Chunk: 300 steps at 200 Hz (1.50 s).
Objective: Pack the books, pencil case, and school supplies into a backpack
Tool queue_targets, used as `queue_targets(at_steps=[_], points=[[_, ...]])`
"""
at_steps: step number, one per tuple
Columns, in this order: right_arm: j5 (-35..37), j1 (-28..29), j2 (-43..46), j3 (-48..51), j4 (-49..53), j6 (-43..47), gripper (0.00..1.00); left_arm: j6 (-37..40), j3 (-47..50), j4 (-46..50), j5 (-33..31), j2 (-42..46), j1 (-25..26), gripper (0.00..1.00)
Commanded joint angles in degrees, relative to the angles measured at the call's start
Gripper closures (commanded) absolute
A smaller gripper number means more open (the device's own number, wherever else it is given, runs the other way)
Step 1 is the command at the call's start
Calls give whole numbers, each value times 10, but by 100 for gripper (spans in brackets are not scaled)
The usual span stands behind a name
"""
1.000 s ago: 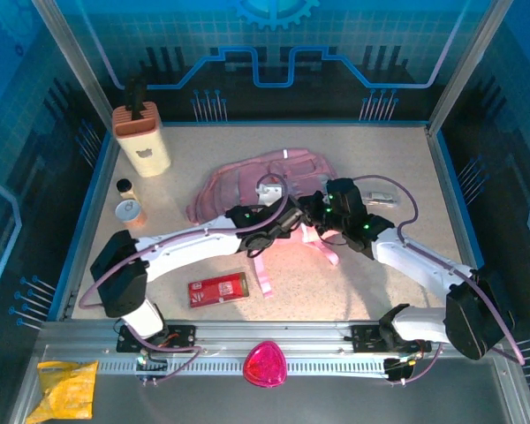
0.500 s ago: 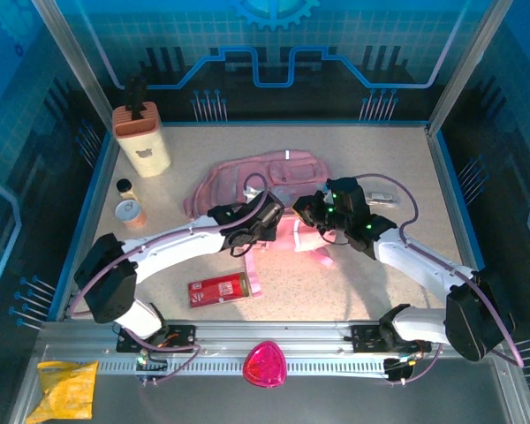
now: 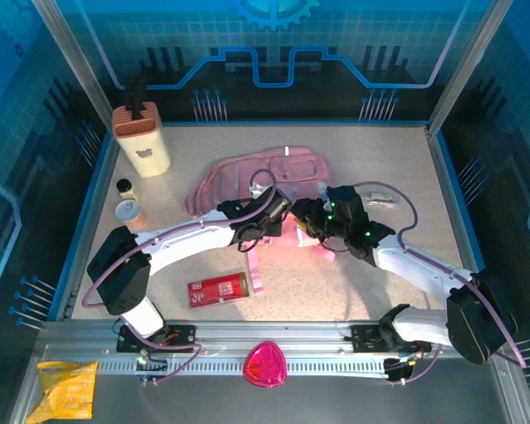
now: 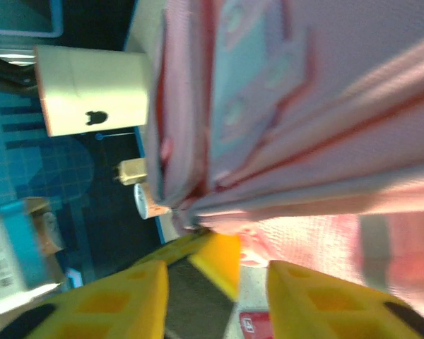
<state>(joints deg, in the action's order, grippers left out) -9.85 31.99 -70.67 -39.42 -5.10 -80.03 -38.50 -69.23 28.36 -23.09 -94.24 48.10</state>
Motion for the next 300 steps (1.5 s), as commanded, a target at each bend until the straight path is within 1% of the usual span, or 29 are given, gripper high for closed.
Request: queue_targets(at_steps=[1,16,32,43,54,60,72,77,86,105,109,123,136,158,168,186,213,228,235,243,254,263,280,293,300], points=[[12,14,-14,-10,-8,-22,49,18,-21,-7,-18,13,-7,100],[25,19,-30,-5,-24,-53,42,23,-29,-2,-10,9,-8,100],[44,20,-49,-2,-68,-75,40,28,-32,-6,3,6,-8,100],[51,24,-64,-28,-47,-56,40,31,-33,-7,11,5,-7,100],[69,26,-79,-56,-4,-39,40,35,-39,-3,16,3,-8,100],[75,27,-88,-59,0,-41,42,37,-42,1,19,3,-8,100],[82,26,-103,-47,-38,-49,49,45,-46,4,27,2,-8,100],[83,24,-110,-45,-48,-52,55,47,-49,8,29,2,-8,100],[78,21,-120,-49,-51,-50,67,56,-53,17,33,3,-8,100],[65,15,-130,-70,-27,-6,97,94,-71,60,27,4,-9,100],[67,14,-128,-71,-18,-1,100,103,-74,70,27,5,-10,100],[81,12,-115,-61,-12,10,100,123,-79,98,25,9,-11,100],[61,2,-109,-57,-19,20,100,144,-72,117,30,18,-16,100],[43,-9,-95,-71,18,49,100,167,-40,136,9,40,-35,100],[39,-12,-85,-72,26,58,100,176,-17,128,12,55,-51,100],[19,-24,-67,-78,49,77,100,202,32,96,35,80,-84,100],[0,-55,-36,-82,88,107,100,208,79,84,20,105,-126,100],[-17,-78,-35,-89,88,125,100,206,104,73,43,117,-141,100],[-29,-89,-42,-99,94,136,100,203,111,69,54,121,-141,100],[-48,-103,-57,-107,97,153,100,193,118,63,83,124,-142,100],[-65,-120,-84,-143,110,176,100,175,127,51,126,127,-139,100],[-84,-135,-109,-167,109,192,100,160,133,41,147,127,-131,100],[-105,-147,-154,-216,121,224,100,122,126,39,133,120,-98,100],[-110,-147,-188,-263,144,254,100,93,109,32,139,106,-69,100],[-109,-149,-208,-291,166,272,95,74,98,27,134,96,-55,100]])
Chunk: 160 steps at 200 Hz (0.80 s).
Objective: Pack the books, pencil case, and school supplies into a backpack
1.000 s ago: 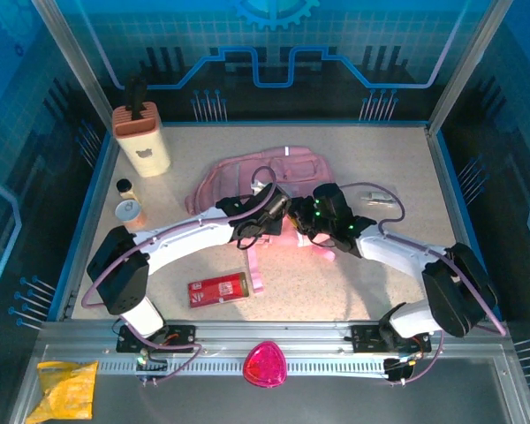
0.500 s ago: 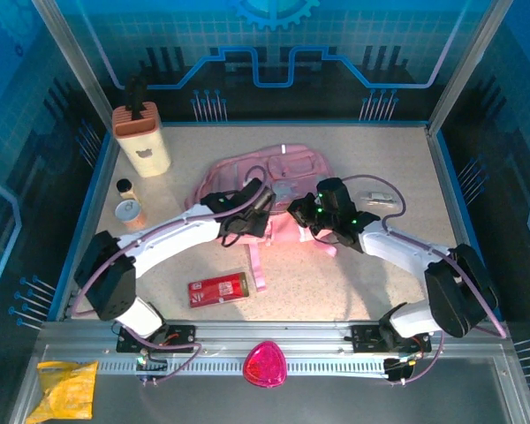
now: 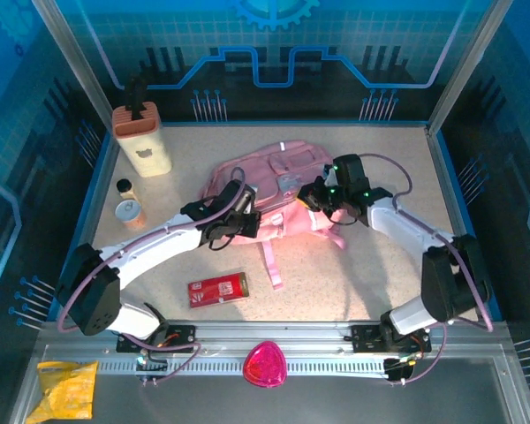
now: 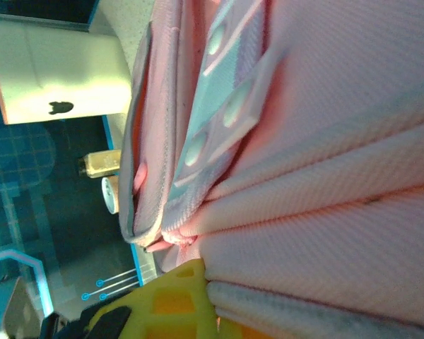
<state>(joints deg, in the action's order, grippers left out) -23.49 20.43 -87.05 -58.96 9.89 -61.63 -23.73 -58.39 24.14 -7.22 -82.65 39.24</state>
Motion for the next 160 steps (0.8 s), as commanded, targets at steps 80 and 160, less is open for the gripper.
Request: queue_targets(at_steps=[80,160], points=[[64,44,63,42,4,-30,47,-133,-72,77,-69,-65,53,100],[235,170,32,90,-77,-228,46,-124,-69,62,-40,-53,53,100]])
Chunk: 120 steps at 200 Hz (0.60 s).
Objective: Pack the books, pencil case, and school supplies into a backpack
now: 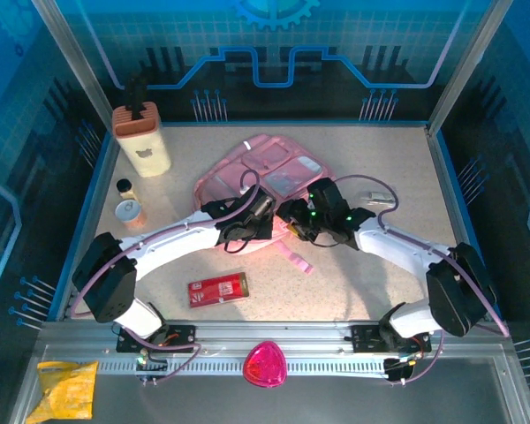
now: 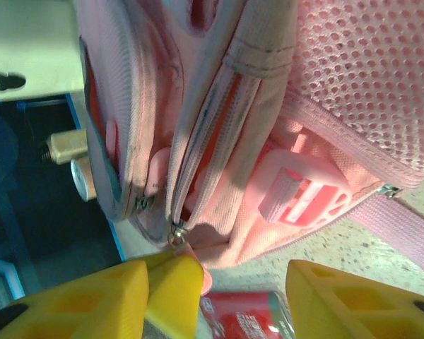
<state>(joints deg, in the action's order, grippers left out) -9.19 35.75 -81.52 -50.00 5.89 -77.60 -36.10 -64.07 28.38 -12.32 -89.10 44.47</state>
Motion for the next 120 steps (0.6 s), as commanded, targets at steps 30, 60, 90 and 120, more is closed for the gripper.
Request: queue_targets(at_steps=[30,60,90,120], points=[[88,14,-83,-47,-53,-57,48,10,-15,23,22,4,1,100],[76,0,-127,-62,-67,-21,60,28,-21,31,28,-2,1,100],[83,-13,-111,-50,-55,29,81,64,-15,66,7,-4,-1,100],[44,-49,-97,-48,-34,99,97,94,21,71,10,28,-23,100]])
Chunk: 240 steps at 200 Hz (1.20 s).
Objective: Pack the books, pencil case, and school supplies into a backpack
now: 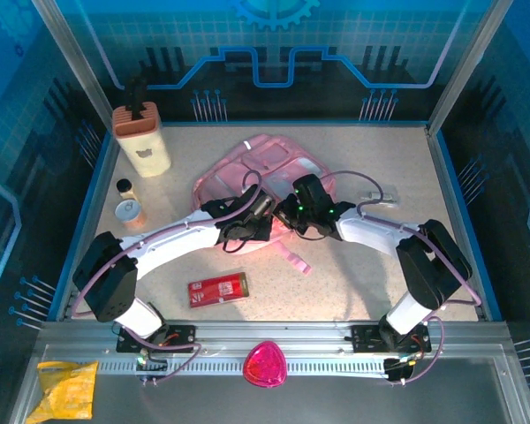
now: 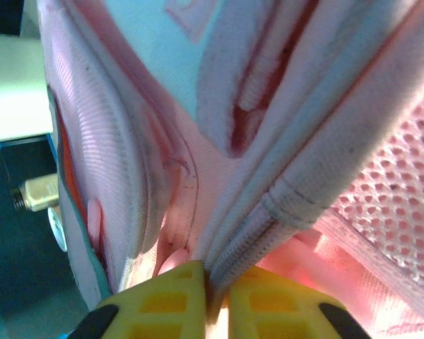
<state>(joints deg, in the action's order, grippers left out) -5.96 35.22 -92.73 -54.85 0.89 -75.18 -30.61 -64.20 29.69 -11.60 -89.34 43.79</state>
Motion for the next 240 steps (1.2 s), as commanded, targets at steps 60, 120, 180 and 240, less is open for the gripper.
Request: queue_targets(at_steps=[60,120,180,240], points=[[-102,-148,29,-22,43,179,100,53,115,69,39,87,-111,100],[-115,-112,43,-9,12,127,100,3,68,27,105,73,-72,97],[-88,-50,91,36,-52,34,100,-161,37,-56,19,81,45,59],[-75,-24,91,60,-95,-9,100,-248,15,-46,-71,42,92,53]])
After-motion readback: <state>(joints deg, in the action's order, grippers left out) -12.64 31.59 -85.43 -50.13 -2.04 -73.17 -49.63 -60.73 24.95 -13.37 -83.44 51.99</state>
